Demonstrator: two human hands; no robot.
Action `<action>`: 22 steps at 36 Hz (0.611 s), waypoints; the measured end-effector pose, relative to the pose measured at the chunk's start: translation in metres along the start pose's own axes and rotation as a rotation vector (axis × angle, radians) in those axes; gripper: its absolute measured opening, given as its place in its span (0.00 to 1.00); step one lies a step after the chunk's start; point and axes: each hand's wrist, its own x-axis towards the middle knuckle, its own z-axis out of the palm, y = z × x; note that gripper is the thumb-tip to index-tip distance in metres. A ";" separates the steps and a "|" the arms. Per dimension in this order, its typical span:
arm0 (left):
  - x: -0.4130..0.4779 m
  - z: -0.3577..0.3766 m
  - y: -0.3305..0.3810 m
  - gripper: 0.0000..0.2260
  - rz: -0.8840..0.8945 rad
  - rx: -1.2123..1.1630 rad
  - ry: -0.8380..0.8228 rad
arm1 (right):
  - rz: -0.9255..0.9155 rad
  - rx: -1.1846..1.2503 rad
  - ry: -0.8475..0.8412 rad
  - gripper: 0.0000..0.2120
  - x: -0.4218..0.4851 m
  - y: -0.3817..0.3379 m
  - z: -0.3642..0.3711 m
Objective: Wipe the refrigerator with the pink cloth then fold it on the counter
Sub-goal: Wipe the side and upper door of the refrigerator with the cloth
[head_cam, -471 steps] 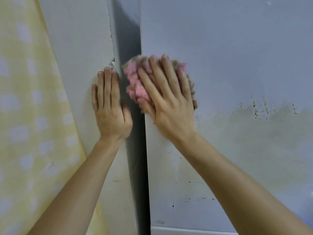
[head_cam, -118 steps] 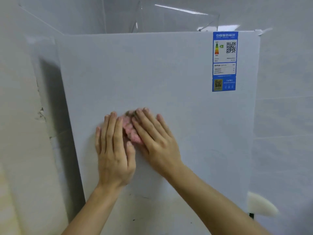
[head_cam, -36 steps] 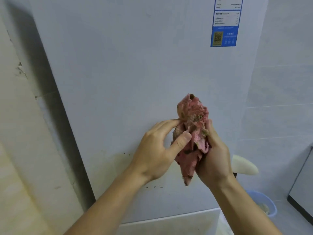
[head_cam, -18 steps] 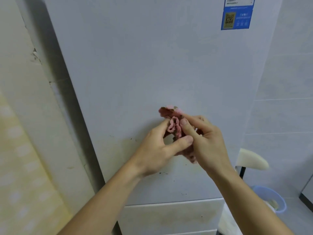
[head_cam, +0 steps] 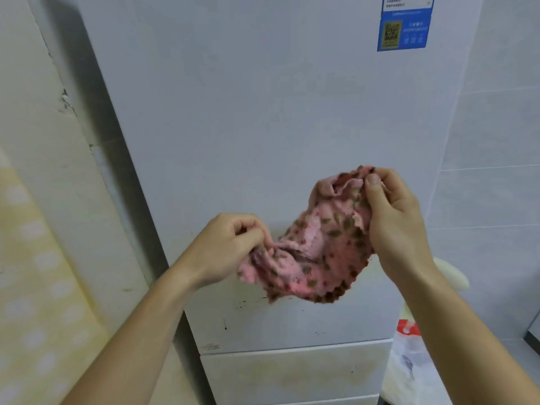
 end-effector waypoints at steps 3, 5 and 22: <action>-0.002 0.005 0.001 0.15 -0.034 0.000 -0.175 | 0.027 0.097 -0.113 0.13 0.001 -0.010 0.007; -0.001 0.016 0.004 0.24 0.000 -0.044 -0.182 | 0.050 0.170 -0.214 0.13 0.001 -0.015 0.016; 0.011 0.034 0.020 0.10 0.011 -0.438 -0.085 | 0.597 0.466 -0.486 0.38 -0.020 0.036 0.013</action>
